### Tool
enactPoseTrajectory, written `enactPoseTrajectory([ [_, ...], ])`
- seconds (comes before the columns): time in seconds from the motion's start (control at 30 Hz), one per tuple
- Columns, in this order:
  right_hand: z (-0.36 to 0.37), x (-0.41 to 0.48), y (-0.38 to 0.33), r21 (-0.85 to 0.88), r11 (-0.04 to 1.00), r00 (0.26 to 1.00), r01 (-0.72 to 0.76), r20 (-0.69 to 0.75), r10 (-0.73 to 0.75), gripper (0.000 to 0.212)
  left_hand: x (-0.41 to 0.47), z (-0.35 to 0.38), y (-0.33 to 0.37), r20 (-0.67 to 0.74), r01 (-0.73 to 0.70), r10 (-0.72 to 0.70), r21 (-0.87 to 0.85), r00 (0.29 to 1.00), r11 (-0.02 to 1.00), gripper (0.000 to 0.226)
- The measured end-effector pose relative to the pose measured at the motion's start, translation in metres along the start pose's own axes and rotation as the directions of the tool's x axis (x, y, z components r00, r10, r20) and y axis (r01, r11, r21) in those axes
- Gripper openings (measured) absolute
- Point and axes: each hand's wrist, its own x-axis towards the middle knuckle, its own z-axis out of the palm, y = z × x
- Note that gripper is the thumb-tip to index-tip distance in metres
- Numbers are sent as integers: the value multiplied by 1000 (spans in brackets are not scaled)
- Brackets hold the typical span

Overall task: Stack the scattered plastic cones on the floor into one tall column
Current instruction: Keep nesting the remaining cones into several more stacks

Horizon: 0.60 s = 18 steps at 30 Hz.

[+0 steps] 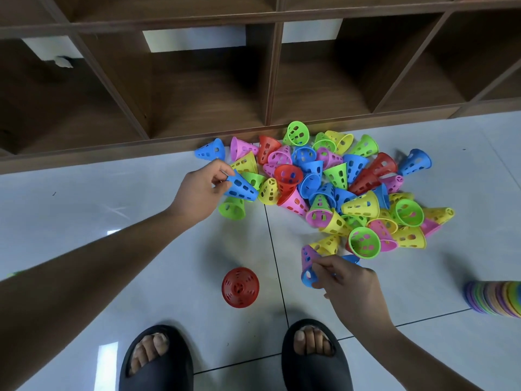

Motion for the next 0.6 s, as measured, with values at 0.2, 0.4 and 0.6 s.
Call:
enactPoseTrajectory([
  [0.2,-3,-3,-9,13,999,999,34,-18,-34,24,-66,-35,45,-20,93,-108,-360,994,928,25],
  [0.4,-9,2,-21,155,988,1000,15,-20,-12,16,-138,-38,54,101,222,-201,-586,974,780,24],
  [0.6,-16,10,-41,512,857,997,-59,65,29,8,-170,-20,56,206,281,-199,-546,958,789,21],
])
